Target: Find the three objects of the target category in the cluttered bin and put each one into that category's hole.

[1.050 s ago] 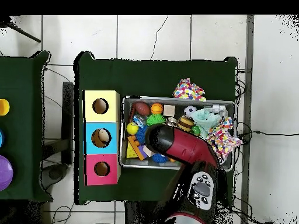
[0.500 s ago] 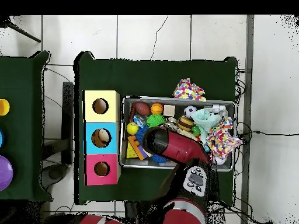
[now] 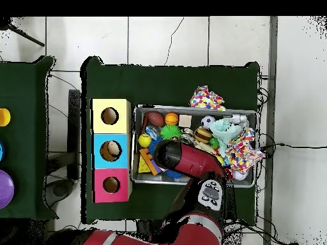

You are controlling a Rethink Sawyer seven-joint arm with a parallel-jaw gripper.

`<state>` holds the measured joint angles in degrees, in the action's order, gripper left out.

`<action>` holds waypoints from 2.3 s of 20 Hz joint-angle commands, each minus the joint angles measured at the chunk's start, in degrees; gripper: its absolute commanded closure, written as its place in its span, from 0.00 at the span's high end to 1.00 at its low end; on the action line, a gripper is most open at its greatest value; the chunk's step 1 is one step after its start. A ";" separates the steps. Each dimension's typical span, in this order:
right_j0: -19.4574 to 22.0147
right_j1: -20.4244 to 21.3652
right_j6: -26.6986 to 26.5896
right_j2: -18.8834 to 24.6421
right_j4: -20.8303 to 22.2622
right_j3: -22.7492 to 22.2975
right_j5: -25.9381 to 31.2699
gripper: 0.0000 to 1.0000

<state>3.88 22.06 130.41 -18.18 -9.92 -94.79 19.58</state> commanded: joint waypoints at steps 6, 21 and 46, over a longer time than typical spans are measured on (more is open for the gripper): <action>-2.31 -2.13 10.72 0.76 -2.46 -2.68 9.81 1.00; -2.01 -7.93 12.65 3.30 -5.69 -5.49 -1.03 1.00; -9.95 10.27 3.78 -11.04 0.87 2.62 20.94 0.00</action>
<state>-3.70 25.25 130.41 -24.84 -12.59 -95.86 28.04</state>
